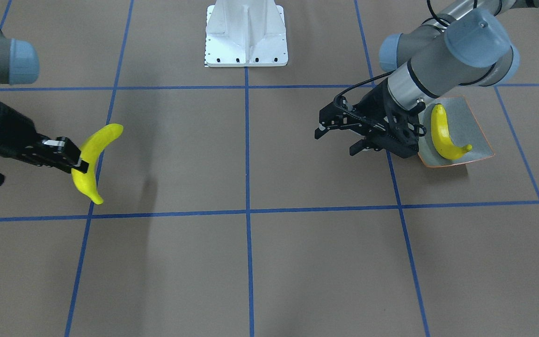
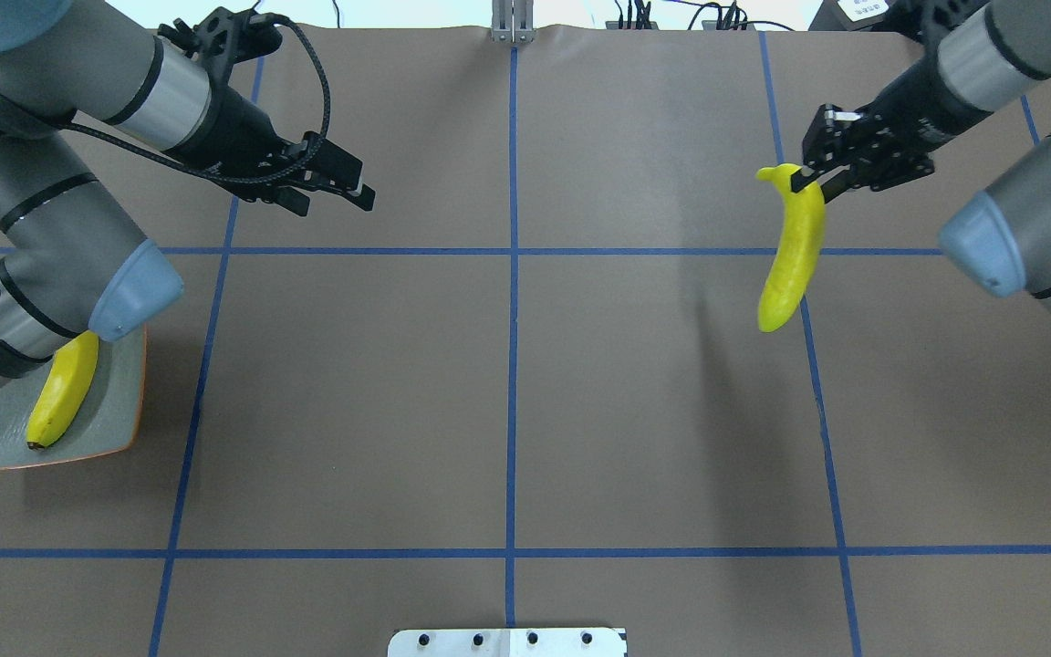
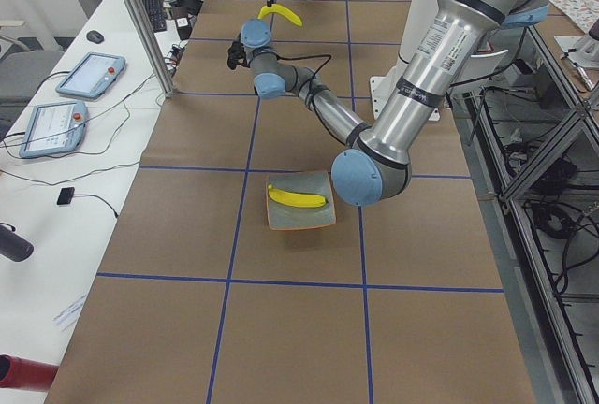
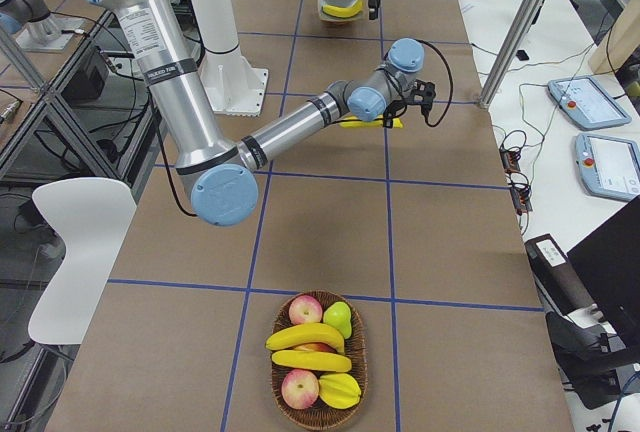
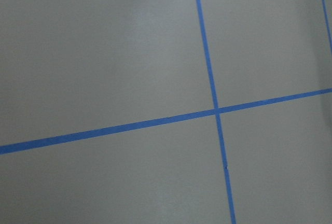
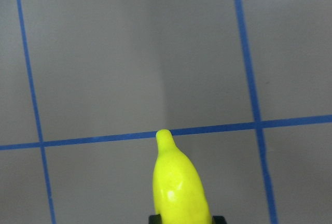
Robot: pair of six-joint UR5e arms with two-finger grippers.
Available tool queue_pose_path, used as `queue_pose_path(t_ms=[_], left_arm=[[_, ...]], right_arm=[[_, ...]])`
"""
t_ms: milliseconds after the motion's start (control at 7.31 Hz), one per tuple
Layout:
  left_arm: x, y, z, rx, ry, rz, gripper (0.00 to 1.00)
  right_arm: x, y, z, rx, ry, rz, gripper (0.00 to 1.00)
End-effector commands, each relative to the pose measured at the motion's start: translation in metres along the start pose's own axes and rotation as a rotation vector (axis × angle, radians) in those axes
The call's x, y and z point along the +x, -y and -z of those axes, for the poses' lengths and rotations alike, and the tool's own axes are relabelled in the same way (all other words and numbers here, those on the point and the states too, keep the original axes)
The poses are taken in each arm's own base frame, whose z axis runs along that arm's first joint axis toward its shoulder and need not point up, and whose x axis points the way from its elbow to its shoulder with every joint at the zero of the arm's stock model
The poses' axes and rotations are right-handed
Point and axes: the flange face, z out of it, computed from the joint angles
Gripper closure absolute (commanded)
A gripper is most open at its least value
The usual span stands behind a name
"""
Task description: Transfer all bananas from basket to plate
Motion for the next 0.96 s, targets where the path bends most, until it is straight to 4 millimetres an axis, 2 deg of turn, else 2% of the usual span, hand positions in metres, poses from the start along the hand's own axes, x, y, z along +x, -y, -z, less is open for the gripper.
queue_pose_path(t_ms=[0, 137, 274, 410, 547, 821], left_arm=[[0.035, -0.010, -0.019, -0.021, -0.059, -0.054, 0.00], [0.065, -0.016, -0.029, -0.041, -0.091, -0.042, 0.00], [0.081, -0.025, -0.039, -0.054, -0.130, -0.063, 0.00], [0.085, -0.040, -0.063, -0.070, -0.185, -0.113, 0.00], [0.088, -0.046, -0.075, -0.070, -0.234, -0.118, 0.00], [0.124, -0.057, -0.088, -0.085, -0.291, -0.135, 0.00]], right_arm=[[-0.074, -0.029, -0.033, -0.010, 0.034, -0.014, 1.00], [-0.094, -0.037, -0.038, -0.010, 0.045, -0.019, 1.00], [-0.099, -0.043, -0.037, -0.014, 0.052, -0.011, 1.00], [-0.106, -0.047, -0.037, -0.017, 0.060, -0.003, 1.00], [-0.120, -0.053, -0.036, -0.023, 0.073, -0.004, 1.00], [-0.156, -0.073, -0.047, -0.035, 0.094, 0.016, 1.00]])
